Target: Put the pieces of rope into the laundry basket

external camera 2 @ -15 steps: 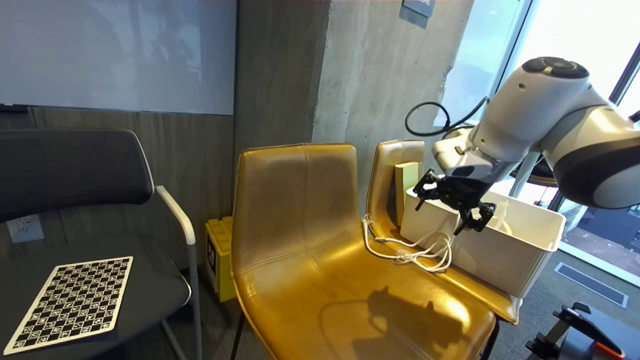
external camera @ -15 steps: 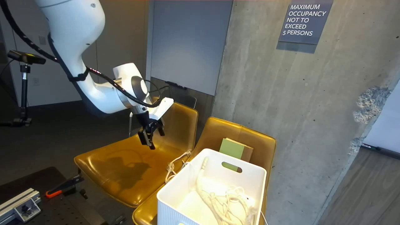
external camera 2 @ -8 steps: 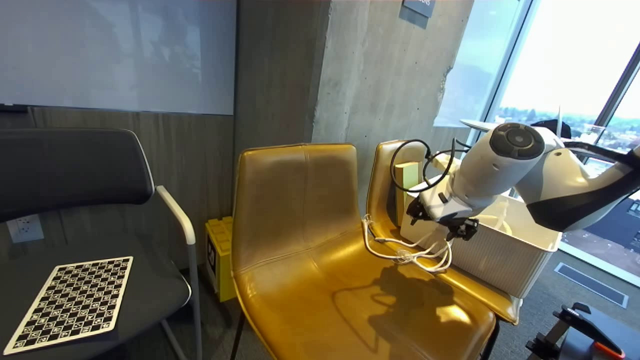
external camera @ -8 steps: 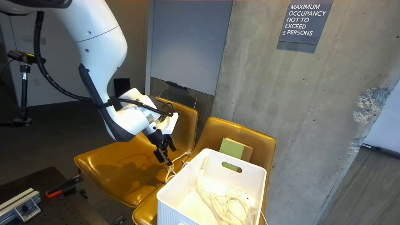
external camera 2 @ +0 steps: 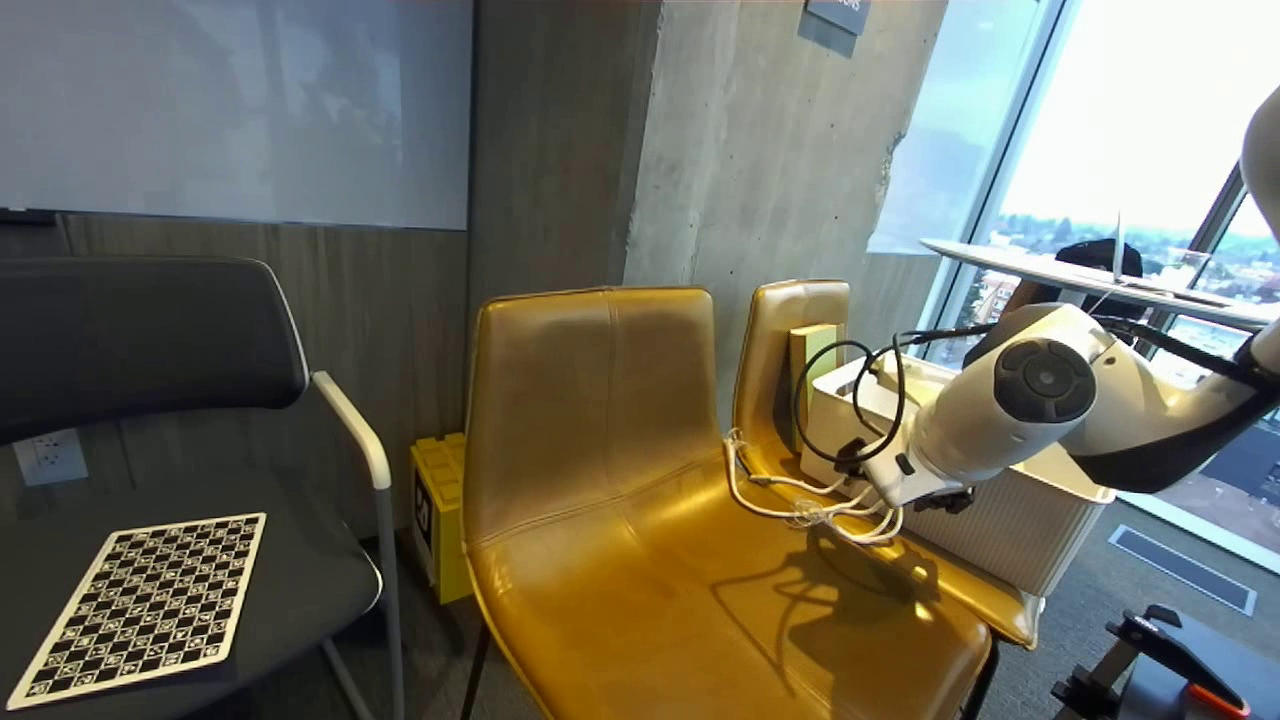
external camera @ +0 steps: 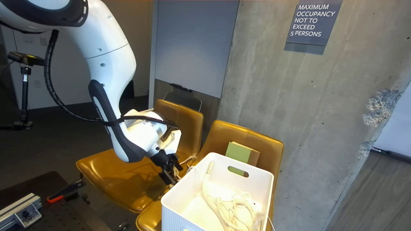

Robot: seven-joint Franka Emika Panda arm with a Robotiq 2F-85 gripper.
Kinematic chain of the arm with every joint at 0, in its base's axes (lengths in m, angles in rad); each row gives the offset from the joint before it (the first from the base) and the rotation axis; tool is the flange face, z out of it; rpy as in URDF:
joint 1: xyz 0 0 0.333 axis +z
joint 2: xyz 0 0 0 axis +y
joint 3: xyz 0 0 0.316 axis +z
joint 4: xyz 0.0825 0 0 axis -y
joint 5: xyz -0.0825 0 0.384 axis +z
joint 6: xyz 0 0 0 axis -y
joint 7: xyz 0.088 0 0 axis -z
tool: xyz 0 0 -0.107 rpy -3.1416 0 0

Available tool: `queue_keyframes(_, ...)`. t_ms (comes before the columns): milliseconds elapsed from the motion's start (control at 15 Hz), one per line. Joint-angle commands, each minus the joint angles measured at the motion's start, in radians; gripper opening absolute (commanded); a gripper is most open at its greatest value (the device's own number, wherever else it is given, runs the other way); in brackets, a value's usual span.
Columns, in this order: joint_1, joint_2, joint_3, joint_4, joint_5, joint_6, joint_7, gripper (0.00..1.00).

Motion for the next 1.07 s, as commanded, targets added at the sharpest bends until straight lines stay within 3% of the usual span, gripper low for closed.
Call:
queue_keyframes(0,0.014,0.009,-0.018,-0.003,-0.078,-0.041,0.076,1.0)
queue_keyframes(67,-0.07,0.001,0.076,-0.004,-0.105,-0.099,0.071,1.0)
queue_keyframes(400,-0.138,0.044,0.161,0.012,-0.082,-0.16,0.074,1.0)
queue_keyframes(467,-0.149,0.053,0.172,0.017,-0.083,-0.162,0.083,0.81)
queue_keyframes(1000,-0.186,0.055,0.223,0.035,-0.069,-0.151,0.149,0.2)
